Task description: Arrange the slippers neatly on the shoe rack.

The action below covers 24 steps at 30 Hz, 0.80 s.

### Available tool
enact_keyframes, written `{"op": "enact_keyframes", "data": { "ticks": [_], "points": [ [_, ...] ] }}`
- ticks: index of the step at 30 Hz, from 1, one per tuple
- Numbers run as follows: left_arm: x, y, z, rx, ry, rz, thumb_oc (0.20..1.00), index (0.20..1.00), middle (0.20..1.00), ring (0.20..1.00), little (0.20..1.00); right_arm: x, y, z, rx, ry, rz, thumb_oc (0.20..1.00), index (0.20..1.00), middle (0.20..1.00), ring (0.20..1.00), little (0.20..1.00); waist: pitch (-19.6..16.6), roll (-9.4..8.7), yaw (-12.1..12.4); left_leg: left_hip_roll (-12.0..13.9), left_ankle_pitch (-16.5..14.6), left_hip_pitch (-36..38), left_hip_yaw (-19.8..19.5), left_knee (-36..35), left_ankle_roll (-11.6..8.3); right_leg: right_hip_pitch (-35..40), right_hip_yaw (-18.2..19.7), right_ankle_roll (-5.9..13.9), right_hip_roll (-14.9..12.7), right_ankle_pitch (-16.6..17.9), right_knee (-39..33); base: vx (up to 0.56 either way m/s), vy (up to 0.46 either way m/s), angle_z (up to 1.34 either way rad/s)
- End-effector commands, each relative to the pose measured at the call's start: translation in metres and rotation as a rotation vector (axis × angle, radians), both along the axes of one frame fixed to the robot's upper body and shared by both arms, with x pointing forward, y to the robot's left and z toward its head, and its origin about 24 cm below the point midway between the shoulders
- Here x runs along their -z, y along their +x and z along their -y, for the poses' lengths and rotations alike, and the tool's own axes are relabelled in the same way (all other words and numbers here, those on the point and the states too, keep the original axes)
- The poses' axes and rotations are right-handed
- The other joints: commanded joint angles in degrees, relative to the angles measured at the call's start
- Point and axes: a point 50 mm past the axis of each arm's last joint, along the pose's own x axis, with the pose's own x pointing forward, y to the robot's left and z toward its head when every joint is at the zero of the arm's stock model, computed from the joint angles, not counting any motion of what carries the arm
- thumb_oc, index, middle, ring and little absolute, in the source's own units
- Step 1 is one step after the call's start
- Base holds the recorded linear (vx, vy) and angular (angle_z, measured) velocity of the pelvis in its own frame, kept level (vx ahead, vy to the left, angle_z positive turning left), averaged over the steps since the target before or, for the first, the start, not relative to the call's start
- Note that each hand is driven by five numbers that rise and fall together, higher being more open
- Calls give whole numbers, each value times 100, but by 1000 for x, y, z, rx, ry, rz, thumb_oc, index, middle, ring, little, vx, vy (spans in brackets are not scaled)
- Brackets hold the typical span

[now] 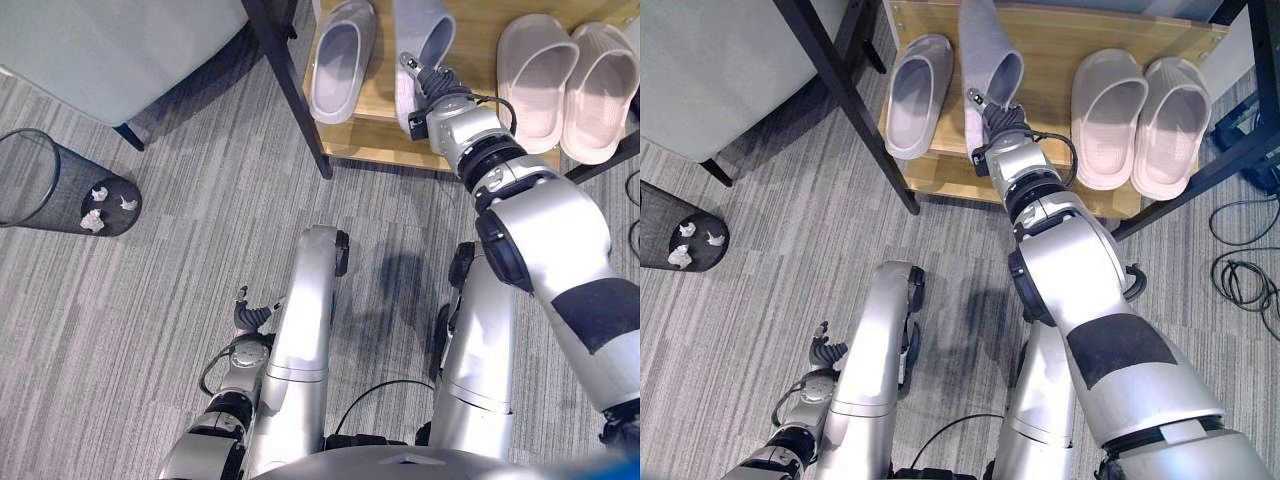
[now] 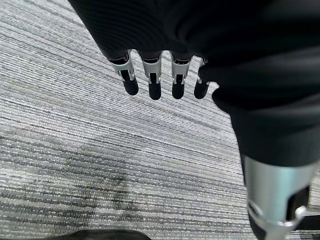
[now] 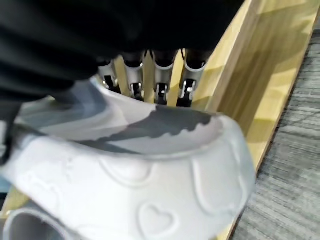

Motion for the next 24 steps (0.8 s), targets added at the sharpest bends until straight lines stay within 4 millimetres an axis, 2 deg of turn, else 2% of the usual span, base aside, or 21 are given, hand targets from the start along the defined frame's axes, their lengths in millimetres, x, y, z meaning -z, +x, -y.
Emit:
{"op": "enact_keyframes", "data": {
  "ticks": [1, 2, 6, 9, 12, 13, 14, 17, 20, 24],
  "points": [
    [-4, 1, 8, 27, 9, 58, 1000, 1000, 1000, 1000, 1000, -52, -6, -2, 59, -152, 100, 200, 200, 200, 200, 200, -112, -95, 114, -102, -172, -125, -464, 794, 102, 334, 698, -450, 120, 1020, -67, 25, 32, 0],
    [-4, 2, 10, 27, 1, 62, 1000, 1000, 1000, 1000, 1000, -52, -7, -1, 84, -227, 87, 200, 200, 200, 200, 200, -106, -85, 99, -101, -180, -125, -455, 822, 112, 330, 711, -442, 121, 1030, -50, 23, 48, -1],
    [-1, 1, 16, 35, -2, 52, 1000, 1000, 1000, 1000, 1000, -50, -9, 5, 149, -329, 60, 200, 200, 200, 200, 200, -98, -50, 68, -108, -209, -125, -446, 896, 134, 347, 763, -438, 133, 1044, 1, 9, 32, 0],
    [5, -1, 25, 60, -11, 24, 1000, 1000, 1000, 1000, 1000, -42, -9, 9, 148, -318, 18, 200, 200, 200, 200, 200, -114, -2, 52, -116, -204, -125, -442, 884, 168, 390, 790, -434, 93, 1050, -7, -5, 34, 0],
    [6, 0, 30, 89, -10, 21, 1000, 1000, 1000, 1000, 1000, -30, -7, 10, 149, -231, -2, 200, 200, 200, 200, 200, -109, 48, 92, -139, -177, -125, -440, 846, 173, 426, 803, -466, 69, 1091, -18, 0, 0, 0],
    [7, -1, 30, 93, -6, 14, 1000, 1000, 1000, 1000, 1000, -28, -7, 12, 155, -211, -2, 636, 636, 636, 636, 636, -109, 61, 105, -142, -175, -125, -442, 847, 172, 427, 806, -468, 74, 1089, -6, 0, 0, 0],
    [11, -6, 28, 110, 11, -20, 1000, 1000, 1000, 1000, 1000, -24, -6, 10, 134, -99, 2, 1000, 1000, 1000, 1000, 1000, -115, 91, 134, -150, -168, -125, -445, 867, 178, 426, 816, -477, 79, 1095, 22, 0, 0, 0],
    [19, -11, 27, 146, 70, -96, 1000, 1000, 1000, 1000, 1000, -22, -5, 4, 104, -2, 13, 1000, 1000, 1000, 1000, 1000, -121, 108, 142, -154, -154, -125, -444, 864, 192, 442, 841, -472, 73, 1117, 30, 0, 0, 0],
    [19, -9, 41, 335, 209, -138, 1000, 1000, 1000, 1000, 1000, -27, -4, -2, 80, 86, 62, 1000, 1000, 1000, 1000, 1000, -84, 158, 135, -173, -153, -125, -444, 872, 228, 463, 875, -468, 65, 1138, 25, -25, 21, 0],
    [19, -6, 47, 402, 283, -144, 1000, 1000, 1000, 1000, 1000, -38, -5, -24, 9, 208, 115, 1000, 1000, 1000, 1000, 1000, -67, 113, 86, -172, -157, -125, -445, 879, 199, 508, 854, -463, 86, 1154, 6, -19, 6, 0]
  ]
}}
